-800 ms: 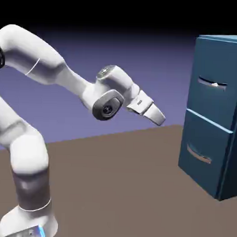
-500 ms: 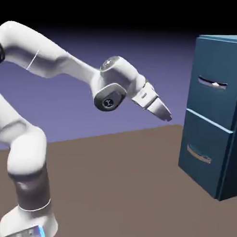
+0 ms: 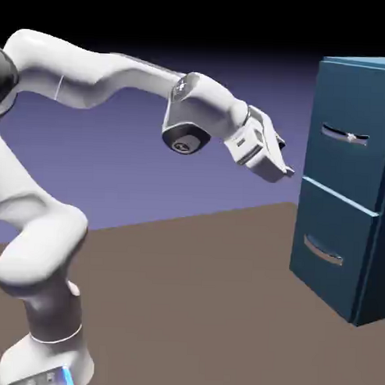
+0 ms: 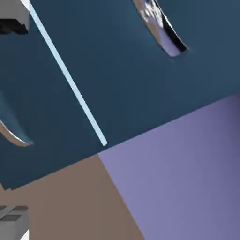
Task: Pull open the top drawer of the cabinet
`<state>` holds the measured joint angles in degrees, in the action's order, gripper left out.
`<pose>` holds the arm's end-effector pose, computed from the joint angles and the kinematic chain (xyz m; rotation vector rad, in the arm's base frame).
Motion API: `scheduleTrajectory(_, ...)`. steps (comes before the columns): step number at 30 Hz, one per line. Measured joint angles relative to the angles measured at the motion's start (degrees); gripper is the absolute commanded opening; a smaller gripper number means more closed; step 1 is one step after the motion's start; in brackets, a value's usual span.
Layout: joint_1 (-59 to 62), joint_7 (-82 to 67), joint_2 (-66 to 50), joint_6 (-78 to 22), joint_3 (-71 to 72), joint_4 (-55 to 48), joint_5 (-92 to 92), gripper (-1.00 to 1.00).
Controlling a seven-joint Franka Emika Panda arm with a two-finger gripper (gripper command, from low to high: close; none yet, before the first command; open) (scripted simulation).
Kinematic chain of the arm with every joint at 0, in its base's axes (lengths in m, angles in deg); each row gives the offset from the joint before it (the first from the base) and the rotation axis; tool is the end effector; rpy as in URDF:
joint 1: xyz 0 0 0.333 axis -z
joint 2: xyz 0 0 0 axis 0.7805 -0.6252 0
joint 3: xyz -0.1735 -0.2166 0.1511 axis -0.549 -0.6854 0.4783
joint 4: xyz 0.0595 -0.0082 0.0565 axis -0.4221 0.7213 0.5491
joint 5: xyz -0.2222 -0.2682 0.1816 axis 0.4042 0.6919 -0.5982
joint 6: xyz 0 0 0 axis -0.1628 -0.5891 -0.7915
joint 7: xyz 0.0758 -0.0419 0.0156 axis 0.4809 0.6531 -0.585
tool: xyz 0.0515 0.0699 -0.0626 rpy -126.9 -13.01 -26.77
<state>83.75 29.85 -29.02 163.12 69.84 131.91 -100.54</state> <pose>0.4282 -0.0368 0.5518 -1.7936 1.4728 -1.0470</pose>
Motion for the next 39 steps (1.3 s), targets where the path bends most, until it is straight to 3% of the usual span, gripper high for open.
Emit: scheduleTrajectory(39,51.27,-24.95,-0.39,-9.13,48.18,-28.31,-97.18,0.00)
